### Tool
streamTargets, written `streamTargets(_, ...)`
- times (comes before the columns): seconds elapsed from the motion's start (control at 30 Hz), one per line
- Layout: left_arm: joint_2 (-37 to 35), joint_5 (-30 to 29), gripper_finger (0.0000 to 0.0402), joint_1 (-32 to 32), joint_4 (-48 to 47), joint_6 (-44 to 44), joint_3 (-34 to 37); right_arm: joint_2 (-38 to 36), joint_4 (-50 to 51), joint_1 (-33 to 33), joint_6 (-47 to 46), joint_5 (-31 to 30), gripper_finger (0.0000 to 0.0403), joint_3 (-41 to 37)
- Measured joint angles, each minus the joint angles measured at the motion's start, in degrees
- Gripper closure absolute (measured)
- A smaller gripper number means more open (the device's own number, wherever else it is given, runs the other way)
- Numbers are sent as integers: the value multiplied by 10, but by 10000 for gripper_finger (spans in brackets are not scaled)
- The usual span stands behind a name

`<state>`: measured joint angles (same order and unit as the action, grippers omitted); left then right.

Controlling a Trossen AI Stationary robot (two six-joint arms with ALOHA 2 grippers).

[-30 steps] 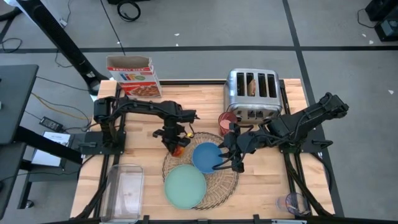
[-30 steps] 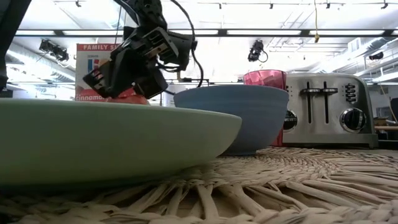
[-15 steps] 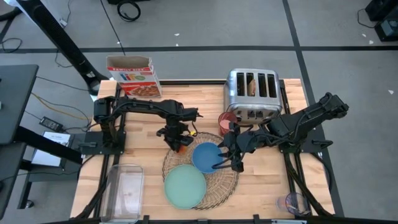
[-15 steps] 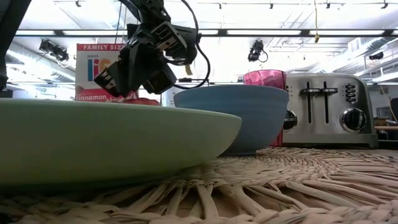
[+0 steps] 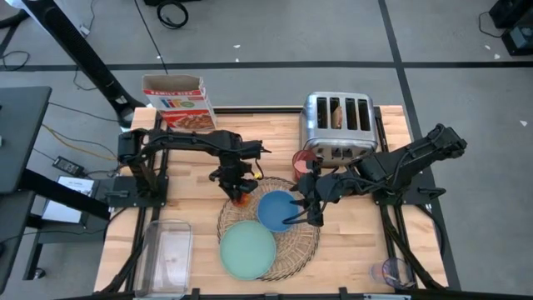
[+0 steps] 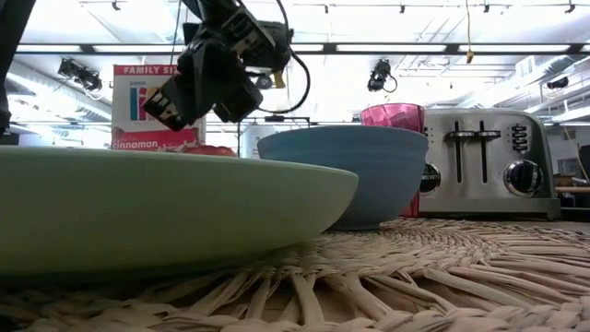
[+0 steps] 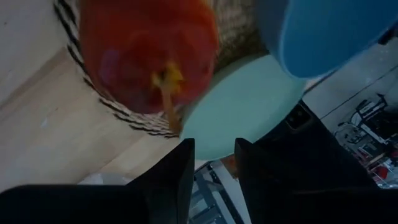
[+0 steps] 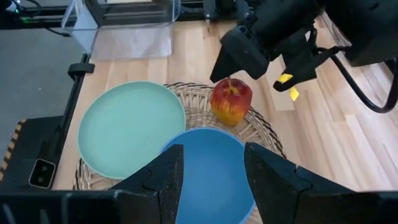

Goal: Arrange a breakfast setting
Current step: Pour the cereal from the cereal box into the blue bowl

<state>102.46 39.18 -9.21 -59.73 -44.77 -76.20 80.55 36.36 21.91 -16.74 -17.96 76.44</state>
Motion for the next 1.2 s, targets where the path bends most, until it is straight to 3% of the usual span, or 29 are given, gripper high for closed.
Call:
streamTargets(0.2,-50,4,280,14,-21,0,0,0,-6,-4,13,-16,227,0)
streamTargets(0.37,-116,-9,280,70,-22,-10,1,-3,21,-4,16,-51,227,35)
streamTargets(0.57,-190,-159,281,164,35,-29,1,-6,128,-2,11,-56,227,124)
streamTargets(0.8,-222,-374,281,294,270,32,1,-6,209,33,-87,-75,227,173)
streamTargets(0.97,-222,-410,281,348,431,113,1,-4,279,89,-212,1,227,173)
streamTargets(1.2,-222,-412,281,376,488,154,1,7,330,216,-419,118,227,173)
